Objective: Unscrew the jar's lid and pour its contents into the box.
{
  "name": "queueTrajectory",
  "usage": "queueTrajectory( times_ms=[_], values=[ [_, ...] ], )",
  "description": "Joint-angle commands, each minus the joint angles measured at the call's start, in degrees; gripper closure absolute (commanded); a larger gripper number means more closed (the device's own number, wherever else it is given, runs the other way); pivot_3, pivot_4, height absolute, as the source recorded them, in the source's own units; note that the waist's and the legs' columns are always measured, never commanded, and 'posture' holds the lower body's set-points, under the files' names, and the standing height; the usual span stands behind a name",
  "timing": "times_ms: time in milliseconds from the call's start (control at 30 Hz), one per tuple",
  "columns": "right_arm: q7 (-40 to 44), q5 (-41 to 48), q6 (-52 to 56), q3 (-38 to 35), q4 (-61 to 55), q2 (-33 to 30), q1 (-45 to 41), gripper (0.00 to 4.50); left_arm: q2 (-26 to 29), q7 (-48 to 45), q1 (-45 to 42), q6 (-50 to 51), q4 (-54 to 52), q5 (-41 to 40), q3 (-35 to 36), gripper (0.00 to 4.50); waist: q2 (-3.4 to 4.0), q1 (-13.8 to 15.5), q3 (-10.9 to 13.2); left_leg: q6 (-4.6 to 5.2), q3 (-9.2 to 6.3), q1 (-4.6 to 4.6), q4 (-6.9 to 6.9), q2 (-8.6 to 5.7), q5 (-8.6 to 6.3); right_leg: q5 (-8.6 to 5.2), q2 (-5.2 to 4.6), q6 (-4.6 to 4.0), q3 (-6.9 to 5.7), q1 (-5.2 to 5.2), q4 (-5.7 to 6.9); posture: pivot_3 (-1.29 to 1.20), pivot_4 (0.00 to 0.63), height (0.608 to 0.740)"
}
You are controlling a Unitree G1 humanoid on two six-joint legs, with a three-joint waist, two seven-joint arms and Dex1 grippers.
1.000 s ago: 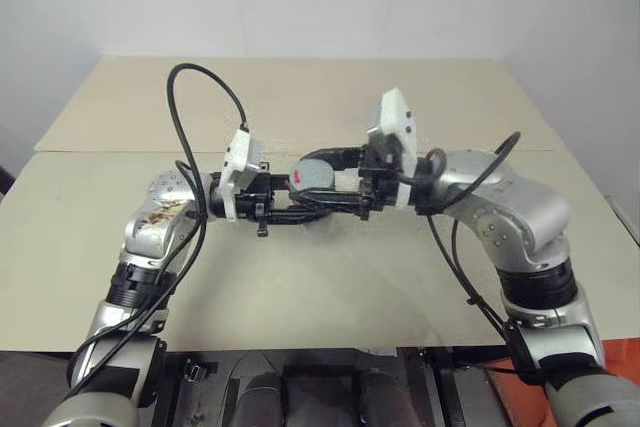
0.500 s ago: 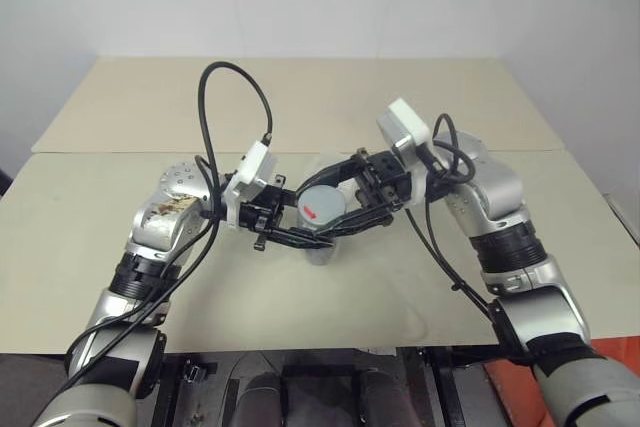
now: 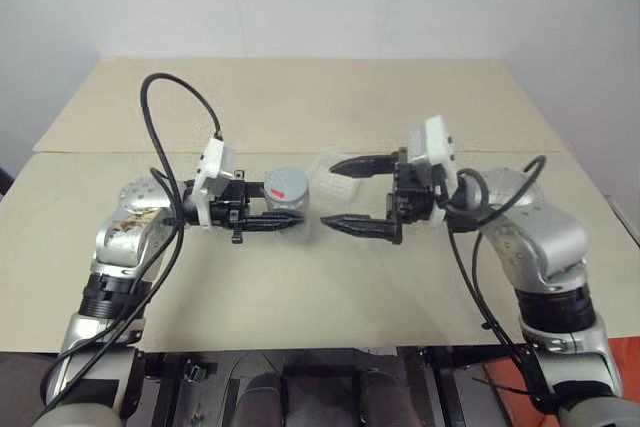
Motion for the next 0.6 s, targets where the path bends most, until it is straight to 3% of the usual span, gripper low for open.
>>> queueTrajectory(
  times_ms=[33,367,600],
  values=[
    [-8.0,-0.4,4.8,1.3,-3.8,2.2,-3.3,0.03,-0.7,1.4,-0.7,-0.4,-2.5,0.0,-0.3,2.57,0.00,0.0,0.0,0.00,0.00,0.00,0.00,0.00,0.00,0.00,0.00,0.00,0.00,0.01,0.00,0.00,0.150,0.740],
    [-14.6,-4.6,6.1,7.9,1.8,7.3,-7.7,0.03,-1.5,0.5,-2.8,-0.9,-1.1,-0.1,-1.4,2.57,0.00,0.1,0.0,0.00,0.02,-0.04,0.01,-0.03,0.00,0.00,-0.02,0.00,-0.01,0.01,-0.04,0.00,0.150,0.740],
    [-16.2,-6.9,5.8,8.2,5.8,8.7,-8.7,0.03,-0.7,-0.3,-2.2,-0.5,-2.1,-0.9,-0.9,2.57,0.00,0.0,0.0,0.00,0.02,-0.06,0.00,-0.02,0.00,0.00,-0.01,0.00,-0.01,0.00,0.00,0.00,0.150,0.740]
  ],
)
